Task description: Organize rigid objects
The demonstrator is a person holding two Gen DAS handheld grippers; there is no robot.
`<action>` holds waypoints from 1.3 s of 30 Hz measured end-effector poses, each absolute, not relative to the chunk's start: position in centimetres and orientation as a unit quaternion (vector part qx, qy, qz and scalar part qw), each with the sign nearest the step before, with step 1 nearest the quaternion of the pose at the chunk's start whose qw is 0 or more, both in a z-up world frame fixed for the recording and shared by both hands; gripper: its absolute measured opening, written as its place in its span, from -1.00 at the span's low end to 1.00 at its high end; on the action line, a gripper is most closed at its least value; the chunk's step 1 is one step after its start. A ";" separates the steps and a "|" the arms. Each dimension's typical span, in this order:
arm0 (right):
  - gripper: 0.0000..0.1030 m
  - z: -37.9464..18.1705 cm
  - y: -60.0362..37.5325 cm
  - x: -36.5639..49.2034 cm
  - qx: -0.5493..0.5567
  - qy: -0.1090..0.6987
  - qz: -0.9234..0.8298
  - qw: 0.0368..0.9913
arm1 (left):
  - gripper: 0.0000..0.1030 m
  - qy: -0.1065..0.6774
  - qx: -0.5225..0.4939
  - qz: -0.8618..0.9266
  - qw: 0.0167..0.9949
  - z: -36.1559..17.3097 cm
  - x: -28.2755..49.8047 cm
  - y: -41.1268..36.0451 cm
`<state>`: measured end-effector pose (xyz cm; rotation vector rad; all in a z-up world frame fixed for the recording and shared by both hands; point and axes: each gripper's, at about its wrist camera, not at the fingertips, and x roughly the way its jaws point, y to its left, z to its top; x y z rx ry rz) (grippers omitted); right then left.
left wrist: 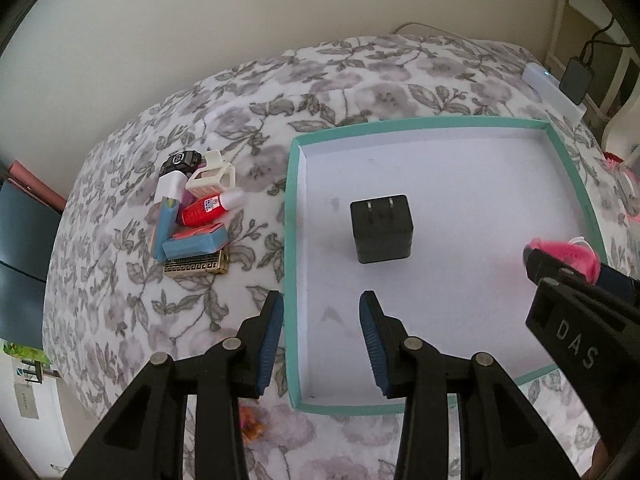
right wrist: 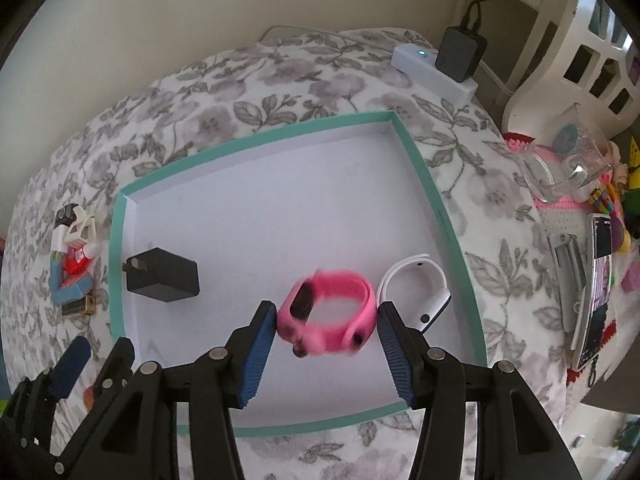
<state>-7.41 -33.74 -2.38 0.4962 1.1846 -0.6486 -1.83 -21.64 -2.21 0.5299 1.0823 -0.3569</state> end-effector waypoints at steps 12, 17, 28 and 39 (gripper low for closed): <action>0.55 -1.8 -34.0 -7.6 0.224 0.533 -0.309 0.755 | -0.04 0.504 0.231 -0.158 0.817 -1.8 -1.2 -21.0; 0.73 -1.3 -34.1 -7.8 0.227 0.517 -0.312 0.764 | 0.18 0.502 0.214 -0.147 0.825 -1.3 -0.6 -20.4; 1.00 -1.0 -33.8 -7.7 0.221 0.506 -0.312 0.773 | 0.46 0.504 0.163 -0.086 0.844 -0.8 1.7 -17.6; 1.00 -1.2 -31.8 -6.3 0.198 0.515 -0.287 0.783 | 0.89 0.522 0.098 0.005 0.847 -1.5 5.3 -12.5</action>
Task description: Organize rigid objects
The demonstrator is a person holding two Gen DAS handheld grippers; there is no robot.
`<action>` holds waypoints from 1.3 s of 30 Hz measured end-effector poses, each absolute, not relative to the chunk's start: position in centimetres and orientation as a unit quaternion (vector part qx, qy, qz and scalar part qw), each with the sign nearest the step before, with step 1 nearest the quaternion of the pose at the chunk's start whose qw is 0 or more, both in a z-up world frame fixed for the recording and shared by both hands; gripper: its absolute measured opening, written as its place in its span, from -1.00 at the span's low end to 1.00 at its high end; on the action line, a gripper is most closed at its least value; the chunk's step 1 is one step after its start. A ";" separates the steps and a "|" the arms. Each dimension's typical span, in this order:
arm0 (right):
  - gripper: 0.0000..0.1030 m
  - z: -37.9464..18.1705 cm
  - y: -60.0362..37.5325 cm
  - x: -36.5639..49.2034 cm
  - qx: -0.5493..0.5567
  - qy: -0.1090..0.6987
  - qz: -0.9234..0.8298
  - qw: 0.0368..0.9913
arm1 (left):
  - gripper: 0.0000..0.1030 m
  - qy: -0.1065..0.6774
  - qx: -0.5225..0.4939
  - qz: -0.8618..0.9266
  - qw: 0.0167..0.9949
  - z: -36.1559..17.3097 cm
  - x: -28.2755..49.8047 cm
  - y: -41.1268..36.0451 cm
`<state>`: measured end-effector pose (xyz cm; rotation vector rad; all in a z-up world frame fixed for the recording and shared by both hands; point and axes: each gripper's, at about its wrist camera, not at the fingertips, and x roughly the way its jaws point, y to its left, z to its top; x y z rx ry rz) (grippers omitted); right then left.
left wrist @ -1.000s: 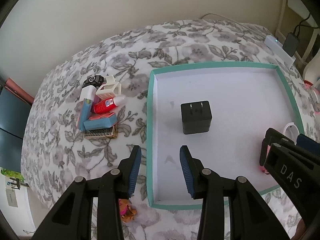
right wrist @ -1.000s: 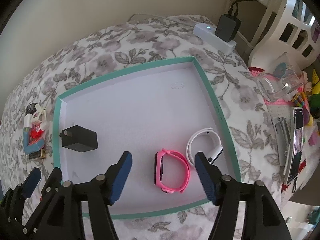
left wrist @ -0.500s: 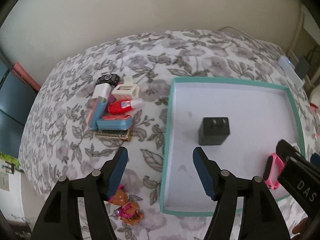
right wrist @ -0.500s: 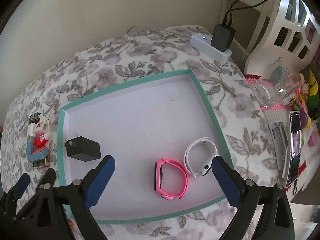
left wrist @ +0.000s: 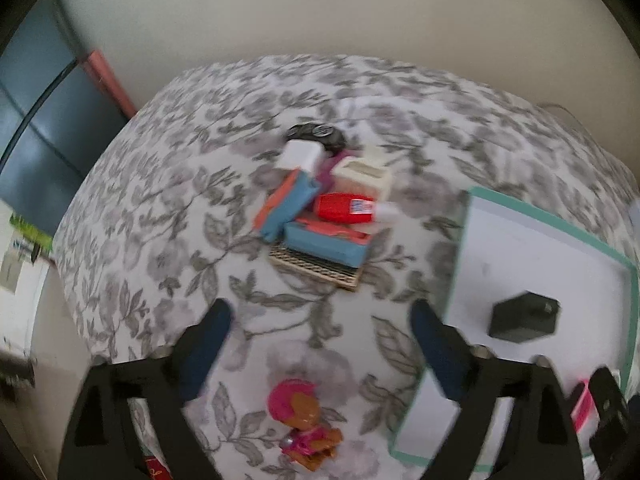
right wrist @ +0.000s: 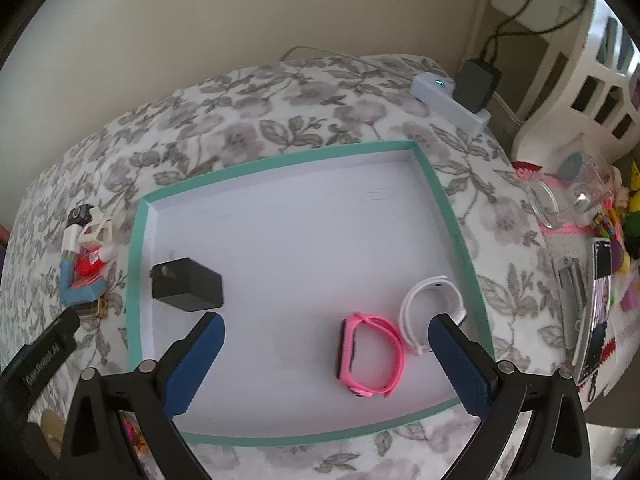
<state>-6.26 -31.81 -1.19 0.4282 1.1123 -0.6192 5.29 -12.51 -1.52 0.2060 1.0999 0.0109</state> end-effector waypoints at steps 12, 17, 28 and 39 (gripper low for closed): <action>1.00 -0.6 -28.5 -3.7 0.170 0.509 -0.243 0.808 | 0.89 0.550 0.037 0.071 0.831 -2.0 9.0 -6.2; 1.00 -0.1 -26.8 -2.4 0.156 0.499 -0.227 0.821 | 0.89 0.574 -0.001 0.086 0.814 -2.0 10.6 -4.2; 1.00 0.5 -24.1 -0.1 0.132 0.490 -0.198 0.839 | 0.89 0.559 0.007 0.069 0.826 -0.3 11.3 -3.2; 1.00 -0.2 -24.5 -2.3 0.158 0.518 -0.201 0.817 | 0.89 0.591 0.033 0.025 0.805 -2.9 8.0 -3.7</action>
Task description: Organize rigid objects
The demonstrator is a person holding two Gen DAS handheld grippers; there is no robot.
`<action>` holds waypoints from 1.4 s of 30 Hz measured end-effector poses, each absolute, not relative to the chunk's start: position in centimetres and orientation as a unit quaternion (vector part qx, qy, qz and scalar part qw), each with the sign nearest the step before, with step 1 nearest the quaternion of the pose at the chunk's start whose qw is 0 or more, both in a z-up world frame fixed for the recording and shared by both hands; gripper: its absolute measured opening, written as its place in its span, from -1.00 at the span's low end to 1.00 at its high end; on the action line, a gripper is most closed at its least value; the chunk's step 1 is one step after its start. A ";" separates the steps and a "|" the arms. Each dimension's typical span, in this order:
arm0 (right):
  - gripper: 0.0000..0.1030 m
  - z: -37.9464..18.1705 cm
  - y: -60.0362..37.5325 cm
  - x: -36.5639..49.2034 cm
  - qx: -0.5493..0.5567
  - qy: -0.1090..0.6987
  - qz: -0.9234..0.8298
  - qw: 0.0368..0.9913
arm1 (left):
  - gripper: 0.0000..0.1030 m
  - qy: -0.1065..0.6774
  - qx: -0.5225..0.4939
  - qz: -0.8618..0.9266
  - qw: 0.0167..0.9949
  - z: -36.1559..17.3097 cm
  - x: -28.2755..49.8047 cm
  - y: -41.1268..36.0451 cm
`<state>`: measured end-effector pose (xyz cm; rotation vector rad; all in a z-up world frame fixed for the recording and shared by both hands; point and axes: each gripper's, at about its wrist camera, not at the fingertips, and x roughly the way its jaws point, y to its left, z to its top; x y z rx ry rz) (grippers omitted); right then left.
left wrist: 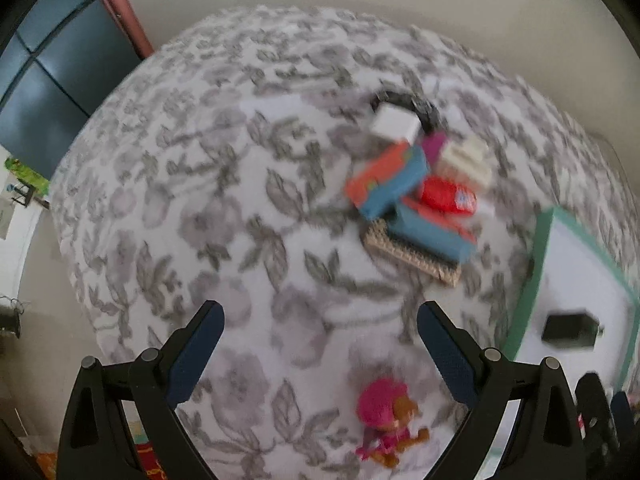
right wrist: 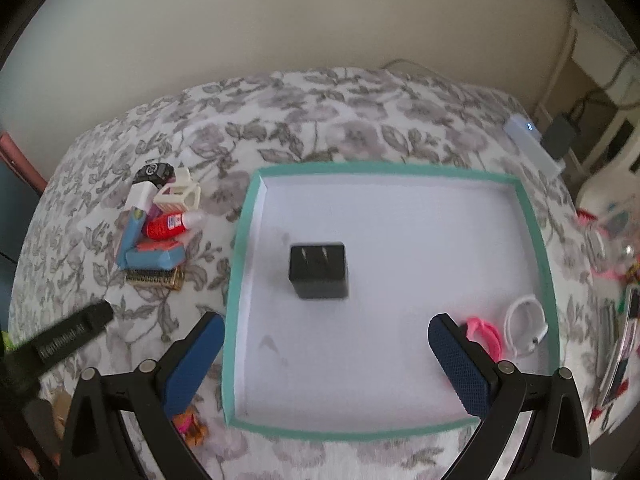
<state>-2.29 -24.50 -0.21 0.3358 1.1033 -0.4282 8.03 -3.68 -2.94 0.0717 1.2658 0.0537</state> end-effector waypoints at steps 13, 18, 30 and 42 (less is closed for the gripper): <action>1.00 0.8 -25.9 -4.4 0.183 0.512 -0.207 0.813 | 0.58 0.628 0.096 -0.023 0.772 -6.1 4.2 -6.6; 1.00 0.8 -26.1 -4.5 0.189 0.513 -0.203 0.812 | 0.29 0.644 0.097 -0.035 0.758 -6.8 3.5 -7.3; 1.00 0.7 -26.6 -4.8 0.202 0.516 -0.198 0.809 | -0.19 0.656 0.092 -0.053 0.748 -7.6 2.0 -9.0; 1.00 1.3 -27.9 -5.6 0.229 0.500 -0.199 0.811 | -0.19 0.576 0.063 -0.075 0.812 -1.5 1.7 -9.3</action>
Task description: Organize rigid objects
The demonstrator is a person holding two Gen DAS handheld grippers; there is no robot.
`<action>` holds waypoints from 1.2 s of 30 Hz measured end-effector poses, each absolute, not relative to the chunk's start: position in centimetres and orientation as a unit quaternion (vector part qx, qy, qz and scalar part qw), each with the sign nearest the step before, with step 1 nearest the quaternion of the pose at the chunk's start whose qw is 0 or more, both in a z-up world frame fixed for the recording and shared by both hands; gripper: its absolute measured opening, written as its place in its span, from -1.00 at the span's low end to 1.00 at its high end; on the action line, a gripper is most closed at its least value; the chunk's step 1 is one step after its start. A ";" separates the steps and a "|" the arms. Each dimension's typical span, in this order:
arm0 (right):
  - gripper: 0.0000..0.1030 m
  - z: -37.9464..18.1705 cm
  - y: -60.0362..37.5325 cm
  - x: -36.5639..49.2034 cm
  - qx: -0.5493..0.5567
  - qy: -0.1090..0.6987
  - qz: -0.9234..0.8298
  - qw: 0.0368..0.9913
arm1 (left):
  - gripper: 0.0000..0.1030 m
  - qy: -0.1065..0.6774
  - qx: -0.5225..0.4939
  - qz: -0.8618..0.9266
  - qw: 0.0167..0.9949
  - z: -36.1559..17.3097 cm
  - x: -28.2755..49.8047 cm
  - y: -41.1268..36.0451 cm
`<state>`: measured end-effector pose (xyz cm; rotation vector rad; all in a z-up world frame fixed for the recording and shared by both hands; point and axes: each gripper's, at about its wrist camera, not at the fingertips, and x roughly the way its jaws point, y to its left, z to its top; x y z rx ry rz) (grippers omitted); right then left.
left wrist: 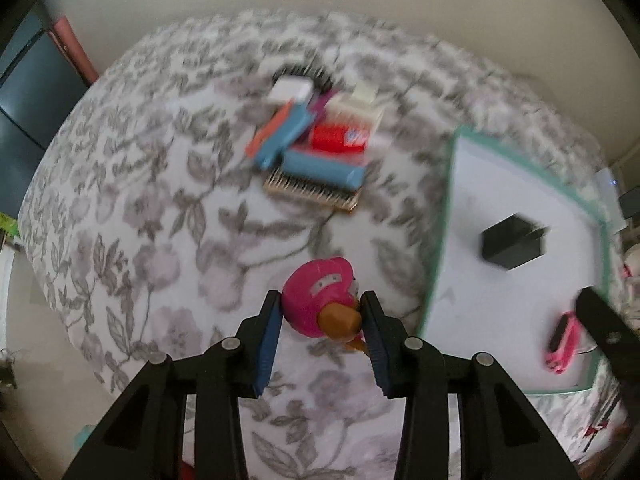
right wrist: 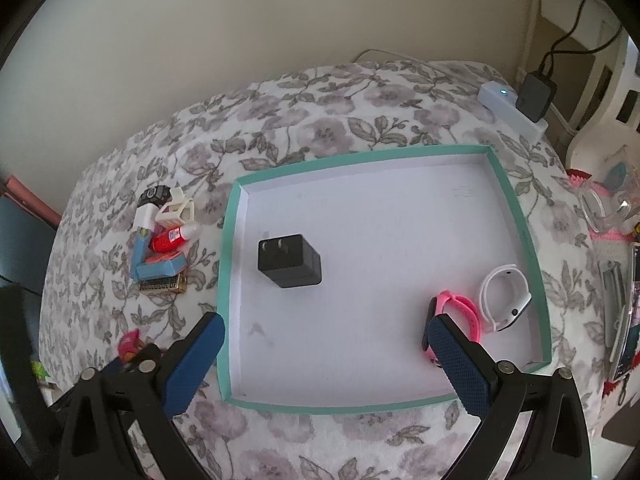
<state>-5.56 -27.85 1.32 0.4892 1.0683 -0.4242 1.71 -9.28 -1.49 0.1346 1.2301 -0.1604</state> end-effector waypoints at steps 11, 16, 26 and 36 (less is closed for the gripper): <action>1.00 1.9 -31.0 -7.7 0.249 0.478 -0.248 0.805 | -0.19 0.517 0.124 -0.153 0.833 1.2 -0.9 -17.3; 1.00 1.8 -32.4 -8.6 0.257 0.473 -0.270 0.798 | -0.18 0.517 0.140 -0.158 0.830 0.6 -0.8 -19.2; 1.00 2.1 -33.4 -9.1 0.266 0.460 -0.286 0.797 | 0.16 0.519 0.159 -0.143 0.828 0.1 0.1 -20.5; 1.00 2.1 -34.1 -9.0 0.249 0.461 -0.311 0.793 | 0.18 0.542 0.138 -0.076 0.826 -0.6 3.3 -19.3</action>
